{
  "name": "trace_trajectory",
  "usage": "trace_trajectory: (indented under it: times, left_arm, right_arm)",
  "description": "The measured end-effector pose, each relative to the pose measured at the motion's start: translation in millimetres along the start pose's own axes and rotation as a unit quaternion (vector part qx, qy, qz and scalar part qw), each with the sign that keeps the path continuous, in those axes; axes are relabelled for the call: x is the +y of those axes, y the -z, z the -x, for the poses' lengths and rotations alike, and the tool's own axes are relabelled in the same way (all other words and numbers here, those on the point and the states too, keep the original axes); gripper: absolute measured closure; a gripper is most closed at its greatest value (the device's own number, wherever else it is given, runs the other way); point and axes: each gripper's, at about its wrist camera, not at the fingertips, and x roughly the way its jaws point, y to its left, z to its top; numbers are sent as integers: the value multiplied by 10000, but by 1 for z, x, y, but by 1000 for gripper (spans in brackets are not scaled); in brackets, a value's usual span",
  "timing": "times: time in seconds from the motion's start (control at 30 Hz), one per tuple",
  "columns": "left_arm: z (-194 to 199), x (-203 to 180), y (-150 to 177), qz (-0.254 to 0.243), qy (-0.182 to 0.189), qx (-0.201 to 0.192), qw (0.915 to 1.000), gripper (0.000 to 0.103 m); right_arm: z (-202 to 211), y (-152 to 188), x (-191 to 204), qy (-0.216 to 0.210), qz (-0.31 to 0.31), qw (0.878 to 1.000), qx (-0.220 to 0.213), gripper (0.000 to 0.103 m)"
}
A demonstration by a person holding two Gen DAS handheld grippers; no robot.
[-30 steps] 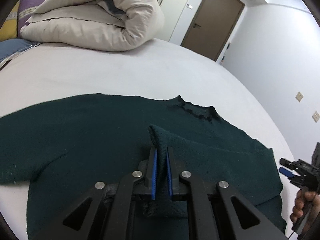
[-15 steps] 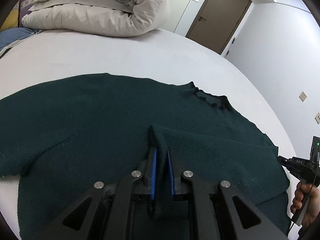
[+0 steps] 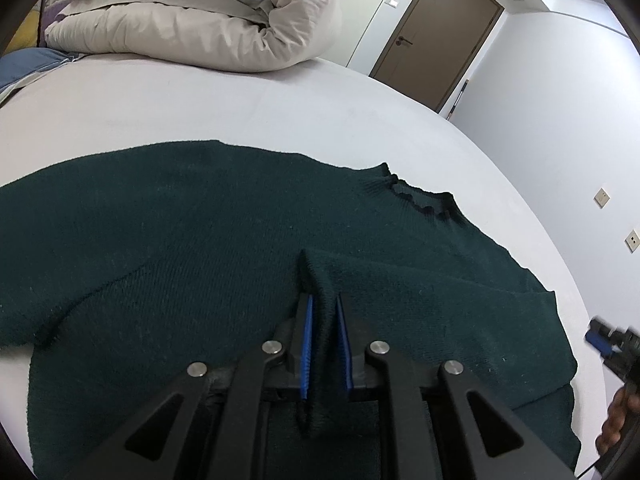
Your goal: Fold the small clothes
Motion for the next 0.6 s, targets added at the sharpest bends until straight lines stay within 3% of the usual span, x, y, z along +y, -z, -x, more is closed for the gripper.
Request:
trace_trajectory:
  times: [0.07, 0.13, 0.33, 0.4, 0.47, 0.6]
  left_arm:
    - [0, 1, 0, 4, 15, 4, 10000, 88]
    - [0, 2, 0, 18, 55, 15, 10000, 88]
    - [0, 1, 1, -87, 48, 54, 9999, 87]
    - [1, 0, 2, -132, 27, 36, 9999, 87]
    - [1, 0, 4, -117, 44, 38, 9999, 87]
    - [1, 4, 4, -9, 181, 54, 9998, 87]
  right_arm:
    - [-4, 13, 1, 85, 17, 9993, 359, 62]
    - [-15, 24, -5, 333, 185, 9970, 675, 80]
    - [-10, 31, -10, 713, 474, 9951, 501, 99]
    - [-12, 31, -18, 923, 444, 9936, 485, 103]
    - [-22, 25, -32, 833, 341, 9938, 646, 103]
    - [-6, 25, -39, 740, 264, 9961, 399, 103]
